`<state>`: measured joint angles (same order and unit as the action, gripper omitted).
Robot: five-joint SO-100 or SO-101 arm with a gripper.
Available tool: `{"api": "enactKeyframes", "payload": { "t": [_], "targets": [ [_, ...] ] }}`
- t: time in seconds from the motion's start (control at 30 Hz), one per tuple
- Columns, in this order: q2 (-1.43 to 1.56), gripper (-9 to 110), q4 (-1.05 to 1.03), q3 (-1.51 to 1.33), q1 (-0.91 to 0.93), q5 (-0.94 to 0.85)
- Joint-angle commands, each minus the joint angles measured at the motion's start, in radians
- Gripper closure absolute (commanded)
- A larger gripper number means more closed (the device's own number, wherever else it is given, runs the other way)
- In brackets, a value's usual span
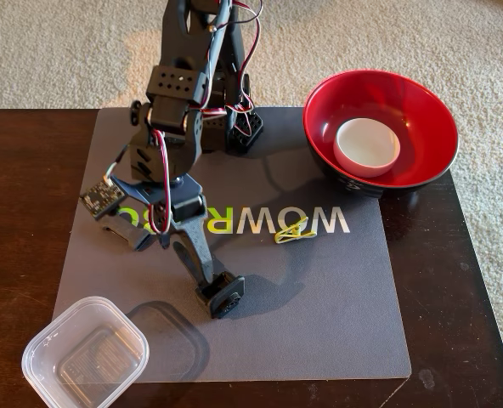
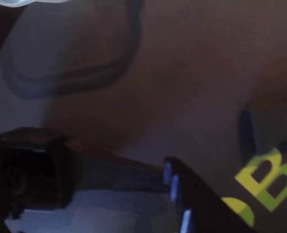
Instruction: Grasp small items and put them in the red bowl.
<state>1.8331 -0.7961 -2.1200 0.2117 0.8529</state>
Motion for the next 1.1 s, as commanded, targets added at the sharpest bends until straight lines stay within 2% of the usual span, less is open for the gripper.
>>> {"api": "enactKeyframes", "payload": {
  "t": [0.0, 0.17, 0.27, 0.43, 0.57, 0.63, 0.7, 0.77, 1.07],
  "targets": [
    [-0.057, 51, 0.012, 0.189, -0.086, -0.018],
    [-0.264, 53, -0.089, 0.459, -0.179, -0.086],
    [-0.374, 55, -0.117, 0.529, -0.213, -0.109],
    [-0.463, 60, -0.225, 0.503, -0.218, -0.117],
    [-0.431, 64, -0.229, 0.413, -0.219, -0.109],
    [-0.436, 74, -0.225, 0.411, -0.218, -0.117],
    [-0.437, 95, -0.219, 0.416, -0.212, -0.135],
    [-0.431, 101, -0.218, 0.420, -0.209, -0.140],
    [-0.225, 101, -0.224, 0.416, -0.272, -0.187]
  ]
}}
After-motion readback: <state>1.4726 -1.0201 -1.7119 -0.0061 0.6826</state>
